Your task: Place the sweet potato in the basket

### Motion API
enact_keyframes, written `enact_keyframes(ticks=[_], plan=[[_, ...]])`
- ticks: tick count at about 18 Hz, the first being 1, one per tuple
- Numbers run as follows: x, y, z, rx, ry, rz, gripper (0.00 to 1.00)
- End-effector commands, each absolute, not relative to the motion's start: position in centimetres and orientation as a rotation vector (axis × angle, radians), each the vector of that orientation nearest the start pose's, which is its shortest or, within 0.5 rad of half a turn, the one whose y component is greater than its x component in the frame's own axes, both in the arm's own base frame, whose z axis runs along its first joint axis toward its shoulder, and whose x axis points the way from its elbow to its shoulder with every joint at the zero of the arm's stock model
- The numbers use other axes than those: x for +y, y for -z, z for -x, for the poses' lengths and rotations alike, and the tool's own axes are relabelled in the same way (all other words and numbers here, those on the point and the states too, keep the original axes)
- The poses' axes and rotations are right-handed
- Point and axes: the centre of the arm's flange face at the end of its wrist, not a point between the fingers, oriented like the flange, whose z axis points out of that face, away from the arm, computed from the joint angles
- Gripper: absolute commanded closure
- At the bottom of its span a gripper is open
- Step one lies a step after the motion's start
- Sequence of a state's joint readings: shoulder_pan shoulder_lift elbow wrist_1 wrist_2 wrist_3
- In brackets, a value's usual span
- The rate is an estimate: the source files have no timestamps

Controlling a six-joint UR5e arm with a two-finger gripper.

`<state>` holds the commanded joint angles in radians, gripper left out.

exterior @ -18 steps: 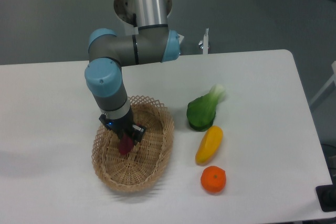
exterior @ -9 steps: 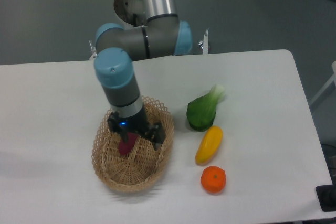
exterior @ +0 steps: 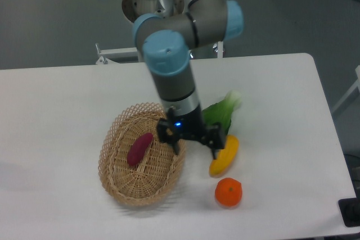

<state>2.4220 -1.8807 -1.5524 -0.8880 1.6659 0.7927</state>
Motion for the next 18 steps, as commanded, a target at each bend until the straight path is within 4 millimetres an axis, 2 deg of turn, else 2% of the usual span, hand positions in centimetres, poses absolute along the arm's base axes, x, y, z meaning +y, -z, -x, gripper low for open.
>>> enact_keyframes(ticks=[3, 6, 9, 12, 15, 18], plan=[[48.6, -41.8, 41.9, -0.007, -0.504, 2.954, 0.0], [46.2, -42.5, 44.2, 0.03, -0.48, 2.986, 0.0], [44.0, -43.9, 45.1, 0.239, -0.466, 3.004, 0.0], [41.4, -44.8, 46.3, 0.329, -0.432, 3.019, 0.0], [38.6, -45.7, 47.6, 0.552, -0.361, 3.049, 0.0], [36.3, -46.6, 48.7, 0.665, -0.349, 3.022, 0.0]])
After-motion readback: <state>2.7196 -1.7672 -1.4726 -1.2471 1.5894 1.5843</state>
